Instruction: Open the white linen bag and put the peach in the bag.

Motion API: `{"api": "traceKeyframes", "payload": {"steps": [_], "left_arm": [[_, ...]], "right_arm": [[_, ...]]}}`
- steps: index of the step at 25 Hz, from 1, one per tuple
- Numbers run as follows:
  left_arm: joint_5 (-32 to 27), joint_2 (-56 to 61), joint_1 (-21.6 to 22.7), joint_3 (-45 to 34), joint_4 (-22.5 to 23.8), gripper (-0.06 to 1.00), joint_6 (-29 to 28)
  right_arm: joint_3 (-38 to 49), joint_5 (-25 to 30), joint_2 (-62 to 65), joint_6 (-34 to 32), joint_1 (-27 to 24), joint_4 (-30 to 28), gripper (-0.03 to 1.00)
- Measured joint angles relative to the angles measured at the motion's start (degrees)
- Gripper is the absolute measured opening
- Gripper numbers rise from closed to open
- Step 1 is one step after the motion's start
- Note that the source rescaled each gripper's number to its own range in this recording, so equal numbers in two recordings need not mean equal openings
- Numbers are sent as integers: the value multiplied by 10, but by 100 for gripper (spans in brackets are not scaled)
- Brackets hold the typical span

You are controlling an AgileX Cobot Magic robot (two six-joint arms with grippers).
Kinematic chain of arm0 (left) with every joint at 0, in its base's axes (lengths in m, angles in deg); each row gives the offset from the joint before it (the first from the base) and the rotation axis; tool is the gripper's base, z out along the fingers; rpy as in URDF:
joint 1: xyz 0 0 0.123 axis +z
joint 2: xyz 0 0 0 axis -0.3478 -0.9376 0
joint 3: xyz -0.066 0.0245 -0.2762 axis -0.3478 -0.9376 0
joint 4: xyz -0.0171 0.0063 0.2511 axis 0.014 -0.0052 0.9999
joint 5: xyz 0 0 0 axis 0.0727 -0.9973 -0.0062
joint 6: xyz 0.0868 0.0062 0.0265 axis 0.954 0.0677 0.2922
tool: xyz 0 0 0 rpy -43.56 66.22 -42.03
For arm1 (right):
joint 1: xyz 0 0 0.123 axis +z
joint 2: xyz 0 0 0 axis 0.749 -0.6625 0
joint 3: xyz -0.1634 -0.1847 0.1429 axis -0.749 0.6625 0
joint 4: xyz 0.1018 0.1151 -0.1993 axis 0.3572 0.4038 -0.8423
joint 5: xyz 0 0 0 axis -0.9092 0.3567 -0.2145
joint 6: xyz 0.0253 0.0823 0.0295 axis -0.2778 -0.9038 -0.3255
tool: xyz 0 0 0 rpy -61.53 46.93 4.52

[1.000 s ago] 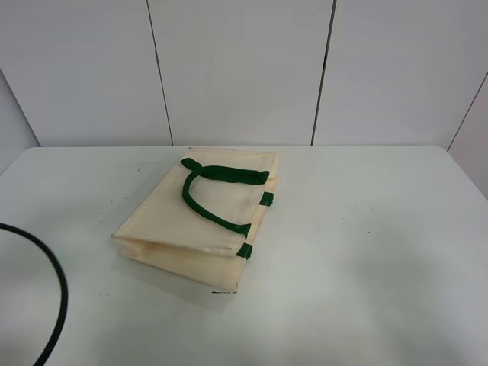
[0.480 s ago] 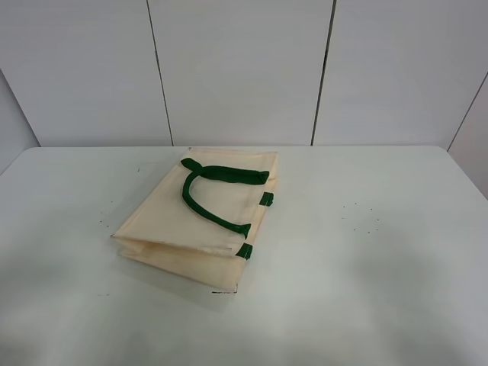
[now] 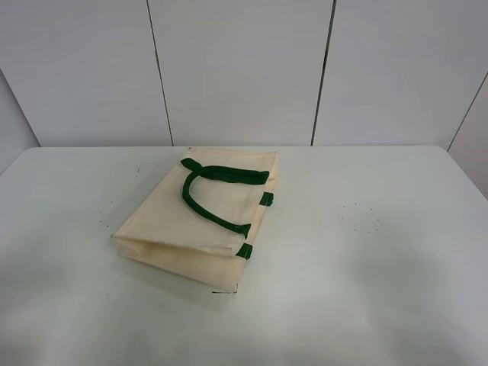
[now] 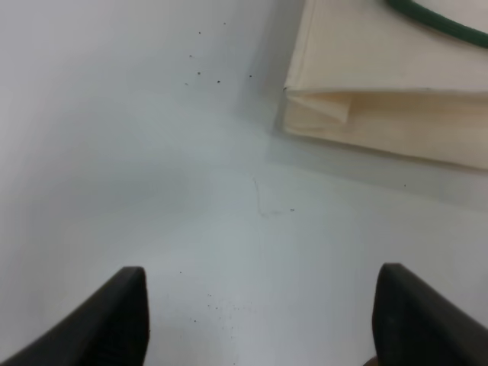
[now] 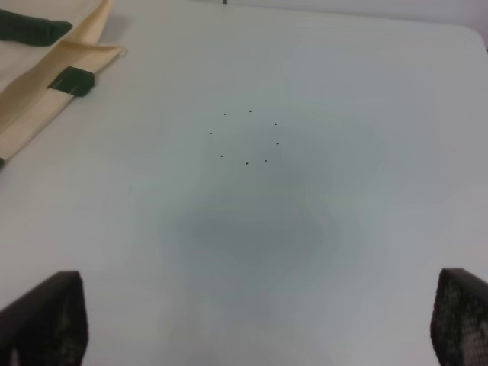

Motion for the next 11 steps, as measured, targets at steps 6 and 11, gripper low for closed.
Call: {"api": "traceKeyframes", "payload": {"steps": [6,11], "left_arm": [[0,0,0,0,0,100,0],[0,0,0,0,0,100,0]], "right_arm": [[0,0,0,0,0,1,100],[0,0,0,0,0,1,100]]}}
